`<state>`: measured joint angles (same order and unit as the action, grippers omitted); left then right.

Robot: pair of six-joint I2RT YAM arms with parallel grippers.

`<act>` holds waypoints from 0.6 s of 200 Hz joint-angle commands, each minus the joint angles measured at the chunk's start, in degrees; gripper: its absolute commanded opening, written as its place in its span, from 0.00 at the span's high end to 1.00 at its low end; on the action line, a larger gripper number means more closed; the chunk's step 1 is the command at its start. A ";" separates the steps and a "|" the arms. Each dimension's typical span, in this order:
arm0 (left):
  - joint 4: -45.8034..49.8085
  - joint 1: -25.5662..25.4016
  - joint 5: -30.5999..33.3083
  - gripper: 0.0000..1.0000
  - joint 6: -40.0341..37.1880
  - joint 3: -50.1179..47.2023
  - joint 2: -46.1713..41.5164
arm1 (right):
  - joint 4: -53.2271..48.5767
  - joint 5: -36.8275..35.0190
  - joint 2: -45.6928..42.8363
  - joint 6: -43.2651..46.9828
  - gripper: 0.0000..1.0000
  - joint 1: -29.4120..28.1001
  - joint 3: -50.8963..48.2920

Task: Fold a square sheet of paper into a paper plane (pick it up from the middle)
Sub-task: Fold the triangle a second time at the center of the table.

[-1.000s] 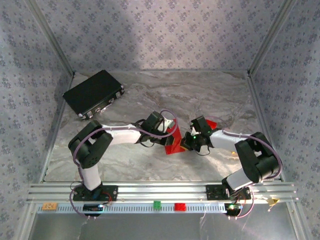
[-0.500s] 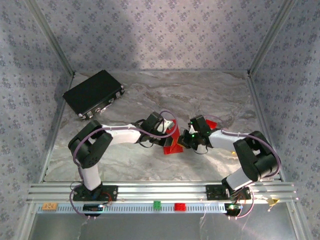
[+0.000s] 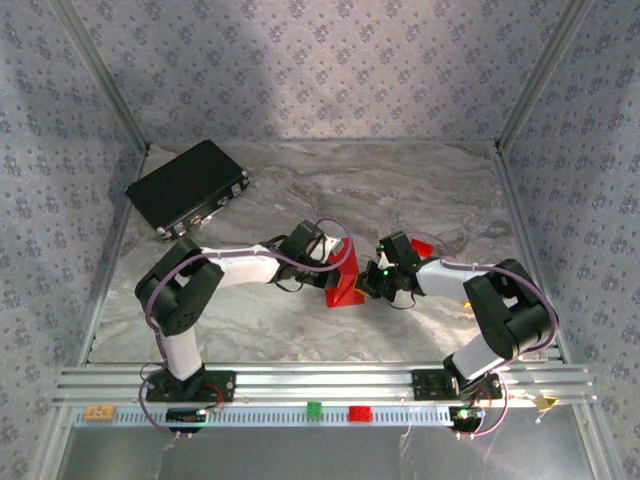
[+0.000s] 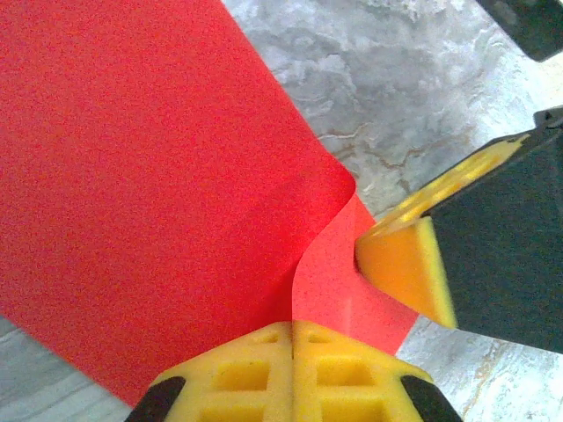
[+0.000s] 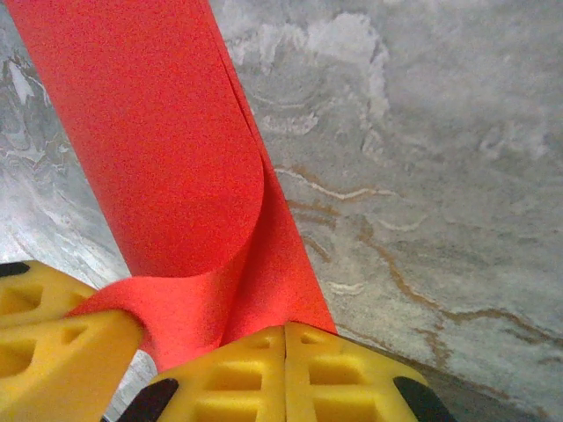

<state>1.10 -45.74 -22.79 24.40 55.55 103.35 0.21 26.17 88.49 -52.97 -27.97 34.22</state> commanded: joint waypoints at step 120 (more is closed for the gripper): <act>1.15 0.73 2.37 1.00 -0.61 -0.04 2.62 | -2.39 -1.92 -0.48 0.53 0.93 -0.29 -0.91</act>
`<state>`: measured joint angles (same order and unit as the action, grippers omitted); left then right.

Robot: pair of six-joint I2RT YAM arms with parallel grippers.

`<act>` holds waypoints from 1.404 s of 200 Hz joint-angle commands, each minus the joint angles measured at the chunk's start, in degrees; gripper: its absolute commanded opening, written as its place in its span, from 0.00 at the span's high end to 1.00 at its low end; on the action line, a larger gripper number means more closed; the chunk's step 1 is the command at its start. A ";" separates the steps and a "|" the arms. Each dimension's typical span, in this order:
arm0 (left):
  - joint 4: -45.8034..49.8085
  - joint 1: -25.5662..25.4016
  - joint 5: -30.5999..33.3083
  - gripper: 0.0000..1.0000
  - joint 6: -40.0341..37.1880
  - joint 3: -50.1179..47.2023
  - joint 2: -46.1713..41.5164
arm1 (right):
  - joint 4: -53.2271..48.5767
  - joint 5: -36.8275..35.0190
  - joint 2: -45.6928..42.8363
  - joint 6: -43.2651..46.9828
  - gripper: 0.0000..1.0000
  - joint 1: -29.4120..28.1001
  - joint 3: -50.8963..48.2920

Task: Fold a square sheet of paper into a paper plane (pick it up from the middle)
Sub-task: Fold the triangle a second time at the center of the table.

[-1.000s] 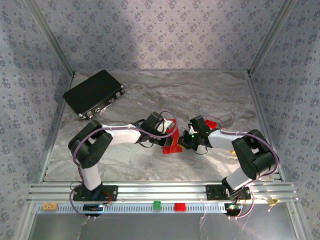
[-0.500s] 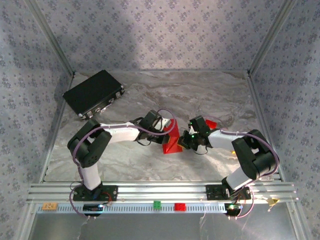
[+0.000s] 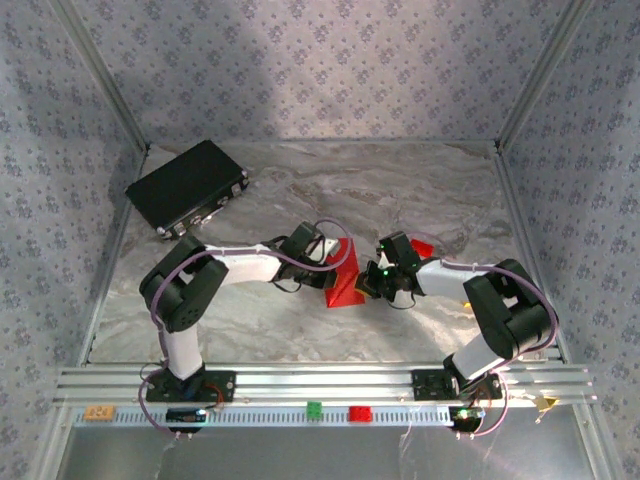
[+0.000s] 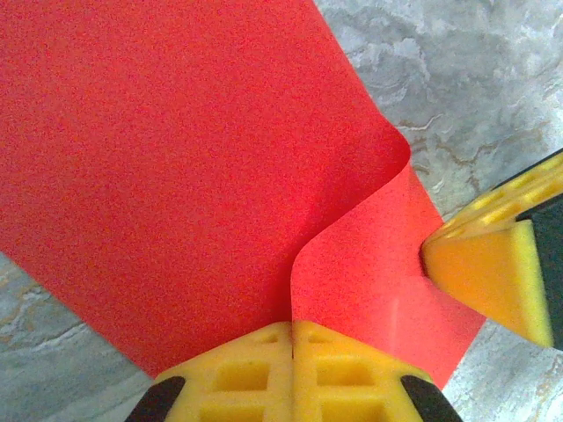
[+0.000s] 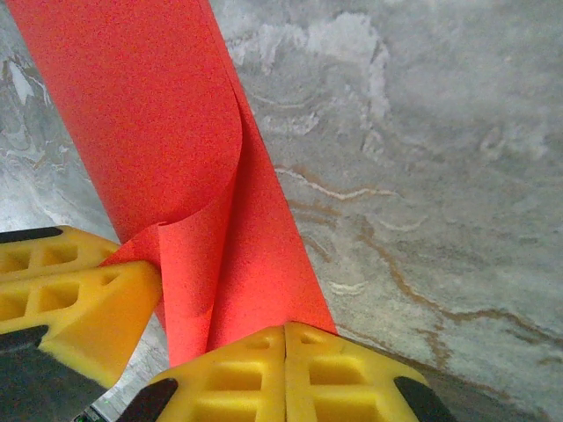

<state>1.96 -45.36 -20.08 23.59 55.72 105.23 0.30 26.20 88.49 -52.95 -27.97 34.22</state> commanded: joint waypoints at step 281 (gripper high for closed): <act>-1.64 0.63 2.32 1.00 1.02 -2.41 -3.36 | -1.66 -3.04 1.95 -1.24 0.94 -1.95 -1.06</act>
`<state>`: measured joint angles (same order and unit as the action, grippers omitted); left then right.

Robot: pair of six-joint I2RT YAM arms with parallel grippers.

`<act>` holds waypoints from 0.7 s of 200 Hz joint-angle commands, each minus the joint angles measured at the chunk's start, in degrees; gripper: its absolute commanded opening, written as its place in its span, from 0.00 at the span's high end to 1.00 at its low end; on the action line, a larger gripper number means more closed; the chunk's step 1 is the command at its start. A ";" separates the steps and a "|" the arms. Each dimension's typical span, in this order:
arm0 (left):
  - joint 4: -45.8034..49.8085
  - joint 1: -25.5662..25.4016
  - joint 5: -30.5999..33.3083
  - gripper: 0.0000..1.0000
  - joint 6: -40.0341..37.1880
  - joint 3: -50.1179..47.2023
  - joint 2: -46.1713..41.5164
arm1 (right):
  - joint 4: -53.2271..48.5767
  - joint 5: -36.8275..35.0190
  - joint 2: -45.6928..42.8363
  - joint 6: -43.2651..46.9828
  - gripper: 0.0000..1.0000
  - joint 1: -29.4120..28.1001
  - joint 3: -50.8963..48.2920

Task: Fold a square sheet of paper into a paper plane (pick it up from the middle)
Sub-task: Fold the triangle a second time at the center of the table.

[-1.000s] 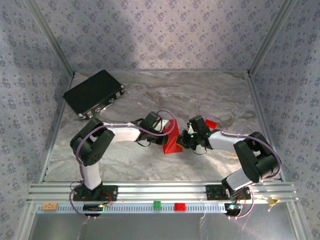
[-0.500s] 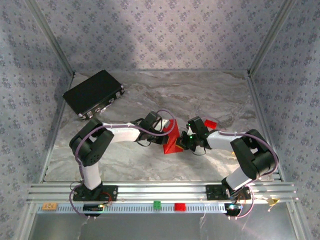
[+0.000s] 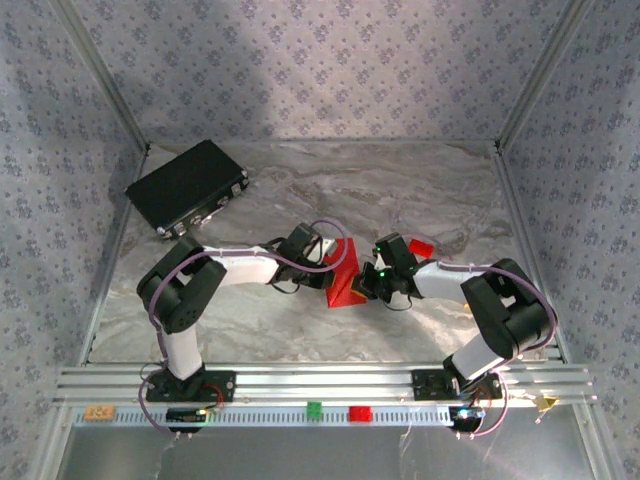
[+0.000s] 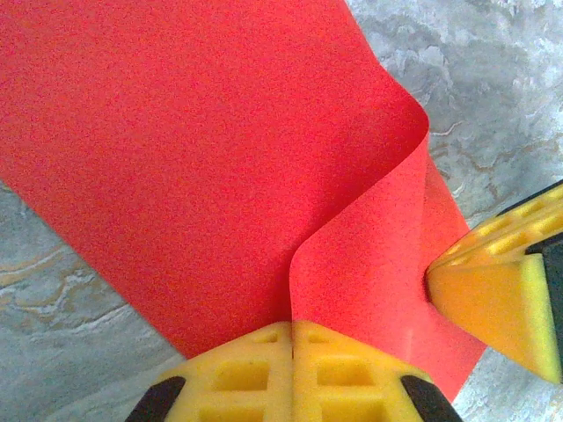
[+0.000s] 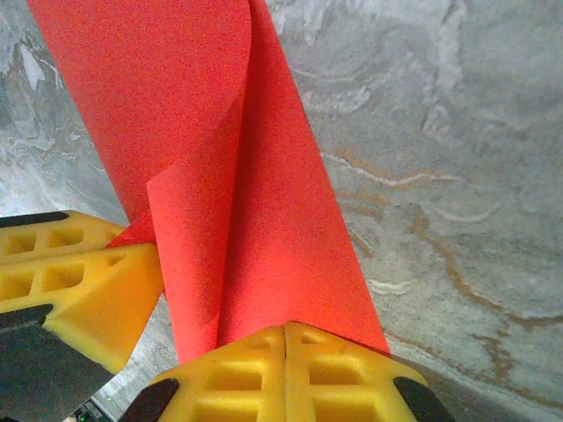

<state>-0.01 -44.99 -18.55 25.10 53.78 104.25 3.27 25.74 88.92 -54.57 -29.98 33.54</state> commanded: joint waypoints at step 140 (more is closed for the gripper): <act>0.56 0.64 1.98 1.00 -0.84 0.85 -2.99 | -4.74 -2.27 1.44 0.87 0.94 0.27 -0.27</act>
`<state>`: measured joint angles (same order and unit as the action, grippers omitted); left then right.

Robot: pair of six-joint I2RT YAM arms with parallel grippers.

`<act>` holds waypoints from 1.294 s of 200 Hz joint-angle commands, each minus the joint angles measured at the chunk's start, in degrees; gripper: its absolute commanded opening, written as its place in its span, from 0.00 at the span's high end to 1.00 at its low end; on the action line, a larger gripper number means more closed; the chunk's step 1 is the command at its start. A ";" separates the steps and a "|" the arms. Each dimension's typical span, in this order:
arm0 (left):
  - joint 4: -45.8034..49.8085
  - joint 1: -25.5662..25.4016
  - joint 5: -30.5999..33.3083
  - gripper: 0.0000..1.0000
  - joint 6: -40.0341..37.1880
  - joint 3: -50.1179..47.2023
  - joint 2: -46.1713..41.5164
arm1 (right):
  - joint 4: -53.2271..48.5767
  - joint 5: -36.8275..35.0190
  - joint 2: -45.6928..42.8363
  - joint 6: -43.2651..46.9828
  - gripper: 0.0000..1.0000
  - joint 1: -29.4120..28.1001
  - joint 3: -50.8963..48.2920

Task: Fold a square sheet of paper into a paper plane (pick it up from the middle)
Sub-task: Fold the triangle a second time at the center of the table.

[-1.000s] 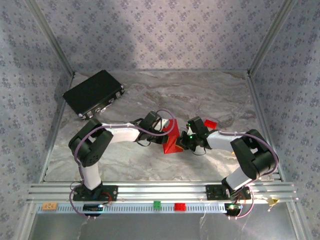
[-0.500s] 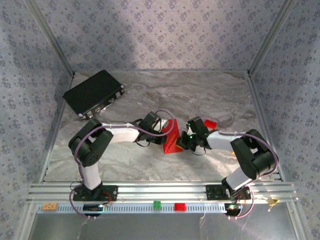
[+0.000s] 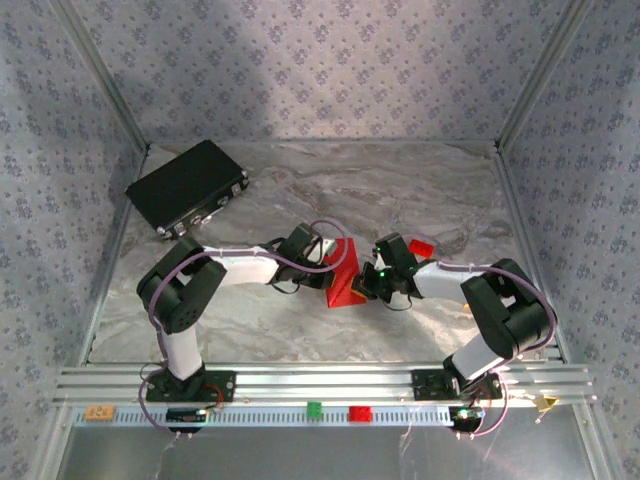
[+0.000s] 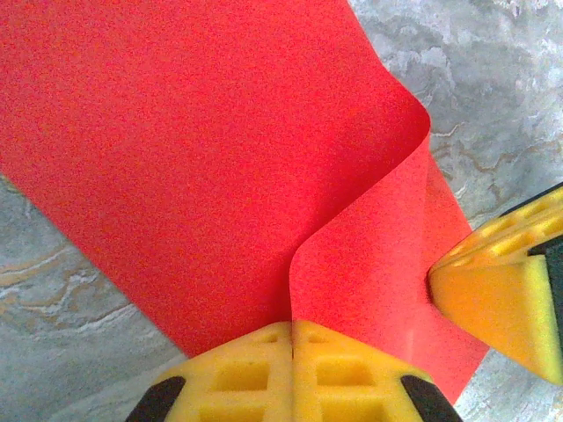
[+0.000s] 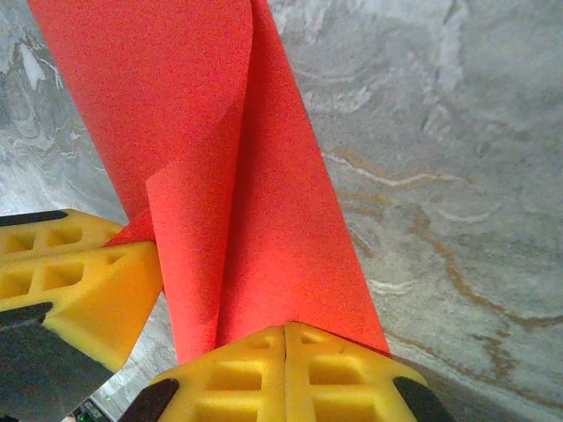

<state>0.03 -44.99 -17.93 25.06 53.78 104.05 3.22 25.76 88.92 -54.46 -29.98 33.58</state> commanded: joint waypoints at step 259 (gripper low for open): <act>1.02 0.83 1.48 1.00 -0.44 0.72 0.14 | -4.54 -2.03 1.43 0.84 0.94 0.31 -0.27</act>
<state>0.05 -44.51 -16.86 25.06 53.78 103.15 3.25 25.78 88.92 -54.46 -29.98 33.58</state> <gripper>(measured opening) 0.047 0.067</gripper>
